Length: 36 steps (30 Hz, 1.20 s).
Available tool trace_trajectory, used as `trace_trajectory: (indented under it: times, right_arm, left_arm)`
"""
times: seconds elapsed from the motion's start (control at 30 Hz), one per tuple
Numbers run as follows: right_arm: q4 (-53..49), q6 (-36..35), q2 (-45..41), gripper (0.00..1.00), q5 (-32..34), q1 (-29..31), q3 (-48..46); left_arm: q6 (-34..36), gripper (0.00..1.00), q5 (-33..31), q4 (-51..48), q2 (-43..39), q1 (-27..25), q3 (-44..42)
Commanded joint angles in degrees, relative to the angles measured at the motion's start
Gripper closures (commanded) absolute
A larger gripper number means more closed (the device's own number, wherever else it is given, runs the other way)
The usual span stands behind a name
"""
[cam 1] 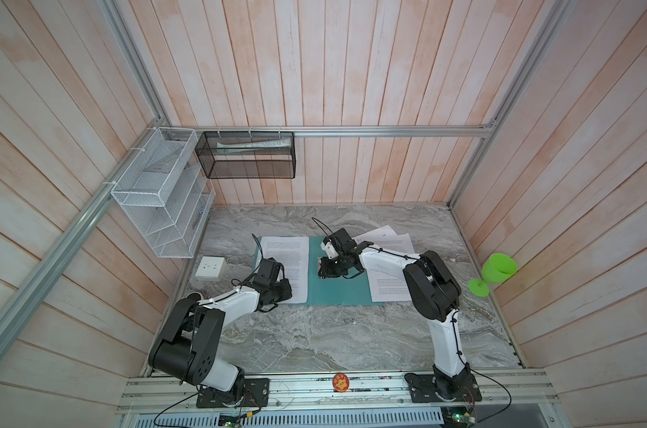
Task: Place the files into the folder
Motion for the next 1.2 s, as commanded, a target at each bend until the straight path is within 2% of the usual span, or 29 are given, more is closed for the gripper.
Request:
trace_trajectory:
  times: [0.0, 0.27, 0.67, 1.0, 1.17]
  right_arm:
    - [-0.1, -0.8, 1.7, 0.86, -1.0, 0.4, -0.1]
    - [-1.0, -0.6, 2.4, 0.9, -0.5, 0.3, 0.0]
    - [0.5, 0.3, 3.2, 0.86, -4.3, -0.1, -0.4]
    - [1.0, 0.8, 3.5, 0.88, -5.2, -0.1, -0.9]
    - [3.0, 2.5, 3.9, 0.88, -8.3, -0.5, -1.4]
  left_arm:
    - [-0.5, 0.68, 0.7, -1.8, 1.4, 0.2, -0.8]
    - [-0.7, 0.68, 0.4, -2.2, 1.7, 0.3, -0.6]
    - [-0.7, 0.68, 0.6, -2.2, 1.9, 0.3, -0.5]
    - [-0.6, 0.69, 0.7, -2.2, 2.0, 0.3, -0.4]
    - [-0.6, 0.69, 0.8, -2.2, 2.0, 0.3, -0.4]
